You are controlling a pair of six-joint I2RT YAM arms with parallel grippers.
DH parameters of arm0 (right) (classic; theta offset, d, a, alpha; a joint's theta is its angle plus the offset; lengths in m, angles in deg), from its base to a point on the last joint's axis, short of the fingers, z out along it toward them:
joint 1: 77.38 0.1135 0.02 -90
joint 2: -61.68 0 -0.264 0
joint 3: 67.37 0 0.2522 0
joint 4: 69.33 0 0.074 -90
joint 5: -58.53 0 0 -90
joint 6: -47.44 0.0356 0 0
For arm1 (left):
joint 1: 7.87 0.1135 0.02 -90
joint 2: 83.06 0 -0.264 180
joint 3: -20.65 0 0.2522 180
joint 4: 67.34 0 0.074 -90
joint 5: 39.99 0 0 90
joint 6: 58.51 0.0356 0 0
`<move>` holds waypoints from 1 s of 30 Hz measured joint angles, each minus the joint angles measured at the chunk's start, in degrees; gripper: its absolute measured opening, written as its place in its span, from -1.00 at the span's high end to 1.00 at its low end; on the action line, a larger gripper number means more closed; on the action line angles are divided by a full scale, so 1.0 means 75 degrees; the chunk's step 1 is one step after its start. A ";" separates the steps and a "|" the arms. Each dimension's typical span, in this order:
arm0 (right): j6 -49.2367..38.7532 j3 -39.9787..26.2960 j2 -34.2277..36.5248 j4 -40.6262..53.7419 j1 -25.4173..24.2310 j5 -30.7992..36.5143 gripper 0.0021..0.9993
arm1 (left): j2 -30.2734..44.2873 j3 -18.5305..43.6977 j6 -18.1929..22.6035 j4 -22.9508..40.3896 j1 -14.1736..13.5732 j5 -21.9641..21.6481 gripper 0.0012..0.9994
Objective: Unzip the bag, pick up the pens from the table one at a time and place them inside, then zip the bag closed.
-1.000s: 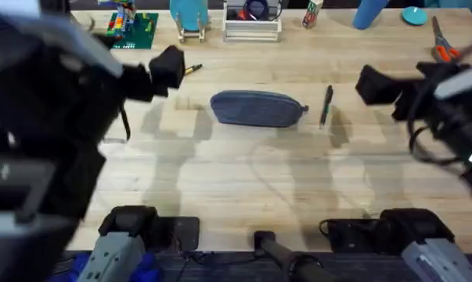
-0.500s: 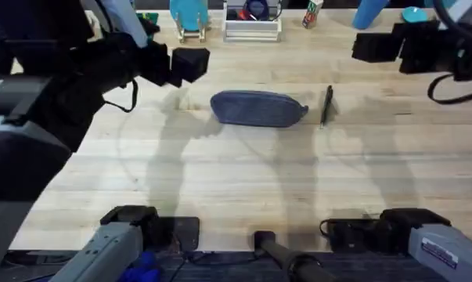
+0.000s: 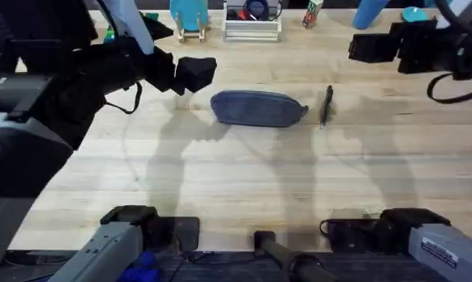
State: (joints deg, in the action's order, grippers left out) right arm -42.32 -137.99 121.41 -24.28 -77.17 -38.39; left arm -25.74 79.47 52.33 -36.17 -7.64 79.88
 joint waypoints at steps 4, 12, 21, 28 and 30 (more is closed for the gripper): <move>0.0001 0.0000 0.0000 0.0124 0.0000 0.0000 -0.99 | 0.0000 0.0000 0.0009 0.0000 0.0000 0.0089 -0.99; 0.0002 0.0000 0.0000 0.0124 0.0000 0.0000 -0.99 | 0.0000 0.0006 0.0408 0.0546 0.0000 0.0866 -0.99; 0.0002 0.0000 0.0000 0.0123 0.0000 0.0000 -0.99 | 0.0064 0.0016 0.2641 0.1257 0.0000 0.1745 -0.99; -0.0001 0.0000 0.0000 0.0124 0.0000 0.0000 -0.99 | 0.0907 0.0061 0.4013 0.1256 0.0000 0.2426 -0.99; 0.0002 0.0000 0.0000 0.0124 0.0000 0.0000 -0.99 | 0.1188 0.0061 0.4345 0.1253 0.0000 0.2572 -0.99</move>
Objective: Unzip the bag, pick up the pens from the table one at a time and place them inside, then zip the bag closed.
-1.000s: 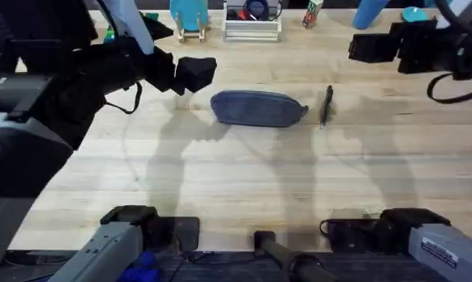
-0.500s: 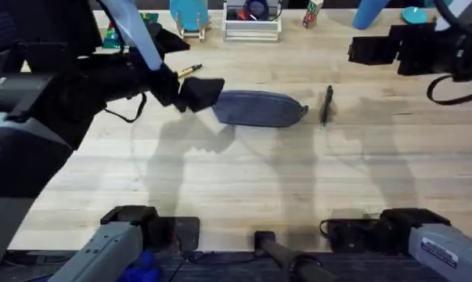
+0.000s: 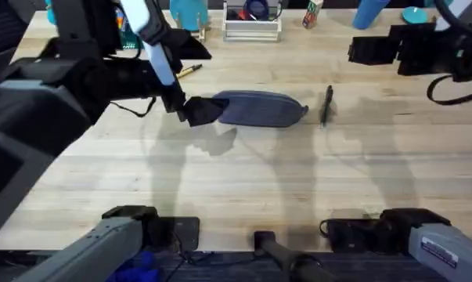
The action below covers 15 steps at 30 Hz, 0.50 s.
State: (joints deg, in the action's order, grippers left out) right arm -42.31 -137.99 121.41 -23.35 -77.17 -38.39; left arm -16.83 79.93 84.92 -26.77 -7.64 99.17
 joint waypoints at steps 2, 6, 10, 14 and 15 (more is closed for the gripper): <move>-0.0003 0.0000 0.0000 0.0000 0.0000 0.0000 -0.99 | 0.0263 0.0000 0.0314 -0.0031 0.0000 0.0139 -0.99; -0.0003 0.0000 0.0000 0.0000 0.0000 0.0000 -0.99 | 0.0716 0.0003 0.0819 -0.0159 0.0066 0.0371 -0.99; -0.0003 0.0000 0.0000 0.0000 0.0000 0.0000 -0.99 | 0.1223 0.0003 0.1205 -0.0303 0.0383 0.0834 -0.99; -0.0001 0.0000 0.0002 0.0000 0.0000 0.0000 -0.99 | 0.1695 0.0003 0.1484 -0.0380 0.0661 0.1344 -0.99; -0.0003 0.0000 0.0000 -0.0003 0.0000 0.0000 -0.99 | 0.1807 0.0003 0.1560 -0.0382 0.0693 0.1465 -0.99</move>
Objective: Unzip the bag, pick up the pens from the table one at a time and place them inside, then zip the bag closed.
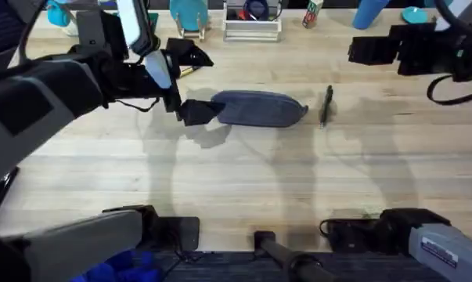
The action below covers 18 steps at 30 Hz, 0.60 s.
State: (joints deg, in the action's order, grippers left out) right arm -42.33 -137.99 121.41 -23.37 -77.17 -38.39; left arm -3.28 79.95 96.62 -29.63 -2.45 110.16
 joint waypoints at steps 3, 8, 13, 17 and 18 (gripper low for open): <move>0.0003 0.0000 0.0000 0.0003 0.0000 0.0000 -0.99 | 0.0292 0.0000 0.0147 -0.0017 0.0013 0.0244 -0.99; 0.0001 0.0000 0.0000 0.0003 0.0000 0.0000 -0.99 | 0.0848 0.0003 0.0392 -0.0020 0.0013 0.0441 -0.99; 0.0003 0.0000 0.0003 0.0003 0.0000 0.0000 -0.99 | 0.1236 0.0003 0.0716 -0.0026 0.0013 0.0465 -0.99; 0.0000 0.0000 0.0000 0.0000 0.0000 0.0000 -0.99 | 0.1612 0.0009 0.0922 -0.0312 0.0013 0.0508 -0.99; 0.0000 0.0000 0.0003 0.0003 0.0000 0.0000 -0.99 | 0.1700 0.0012 0.0927 -0.0383 0.0013 0.0524 -0.99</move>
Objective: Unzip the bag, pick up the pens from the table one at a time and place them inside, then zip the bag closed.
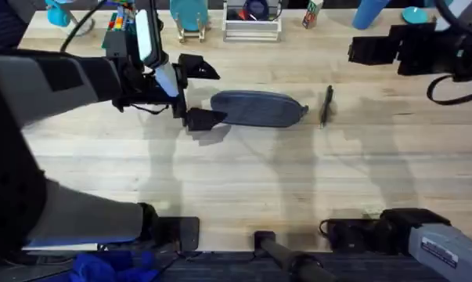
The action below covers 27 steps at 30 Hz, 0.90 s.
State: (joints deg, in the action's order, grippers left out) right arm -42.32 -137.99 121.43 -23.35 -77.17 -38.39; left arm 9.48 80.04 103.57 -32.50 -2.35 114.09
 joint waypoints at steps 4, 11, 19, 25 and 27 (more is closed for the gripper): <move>0.0000 0.0000 -0.0003 0.0000 0.0000 0.0000 -0.99 | 0.0434 0.0011 0.0031 -0.0276 0.0000 0.0084 -0.99; 0.0002 0.0000 -0.0002 0.0031 0.0000 0.0000 -0.99 | 0.0617 0.0014 0.0037 -0.0299 0.0000 0.0122 -0.99; 0.0002 0.0000 0.0000 0.0128 0.0000 0.0000 -0.99 | 0.0617 0.0026 0.0054 -0.0357 -0.0033 0.0185 -0.99; 0.0001 0.0000 -0.0003 0.0143 0.0000 0.0000 -0.99 | 0.0617 0.0026 0.0054 -0.0414 -0.0422 0.0072 -0.99; 0.0002 0.0000 -0.0003 0.0143 0.0000 0.0000 -0.99 | 0.0617 0.0026 0.0057 -0.0468 -0.0551 0.0019 -0.99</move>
State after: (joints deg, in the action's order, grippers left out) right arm -42.31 -137.99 121.41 -22.27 -77.17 -38.39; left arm 14.11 80.24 104.00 -36.02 -6.48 114.24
